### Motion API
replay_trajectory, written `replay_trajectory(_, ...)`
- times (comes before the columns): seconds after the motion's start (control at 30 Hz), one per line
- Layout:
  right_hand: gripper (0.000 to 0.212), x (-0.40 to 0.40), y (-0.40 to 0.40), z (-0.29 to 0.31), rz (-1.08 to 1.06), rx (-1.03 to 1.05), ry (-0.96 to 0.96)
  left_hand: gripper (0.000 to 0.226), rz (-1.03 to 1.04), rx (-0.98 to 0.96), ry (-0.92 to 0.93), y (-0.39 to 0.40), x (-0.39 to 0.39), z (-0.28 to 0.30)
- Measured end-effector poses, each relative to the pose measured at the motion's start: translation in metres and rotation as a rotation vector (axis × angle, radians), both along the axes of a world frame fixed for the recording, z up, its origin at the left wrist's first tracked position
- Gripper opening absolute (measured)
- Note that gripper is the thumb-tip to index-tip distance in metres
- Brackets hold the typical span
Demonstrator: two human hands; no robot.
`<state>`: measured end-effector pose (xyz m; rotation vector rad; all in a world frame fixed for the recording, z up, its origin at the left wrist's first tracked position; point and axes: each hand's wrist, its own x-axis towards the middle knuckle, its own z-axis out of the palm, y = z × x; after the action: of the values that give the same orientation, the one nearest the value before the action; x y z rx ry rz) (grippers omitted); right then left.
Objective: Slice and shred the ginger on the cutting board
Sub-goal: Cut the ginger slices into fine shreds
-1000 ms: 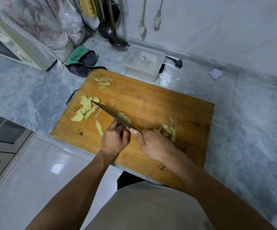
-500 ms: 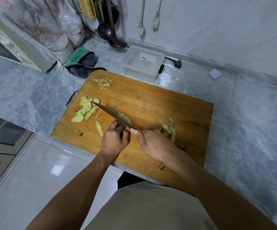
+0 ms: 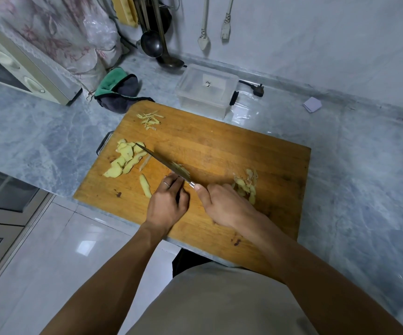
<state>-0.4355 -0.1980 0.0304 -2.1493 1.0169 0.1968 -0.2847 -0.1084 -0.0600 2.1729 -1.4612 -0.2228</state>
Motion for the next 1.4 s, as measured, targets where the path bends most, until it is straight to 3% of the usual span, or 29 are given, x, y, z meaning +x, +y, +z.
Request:
replay_trajectory(0.23, 0.055, -0.006, 0.005, 0.009, 0.013, -0.037, -0.015, 0.042, 0.012, 0.002, -0.016, 0.0, -0.003, 0.005)
replay_trajectory(1.4, 0.056, -0.008, 0.007, 0.012, 0.019, -0.015, -0.017, 0.03, 0.017, -0.009, -0.036, 0.001, -0.003, 0.008)
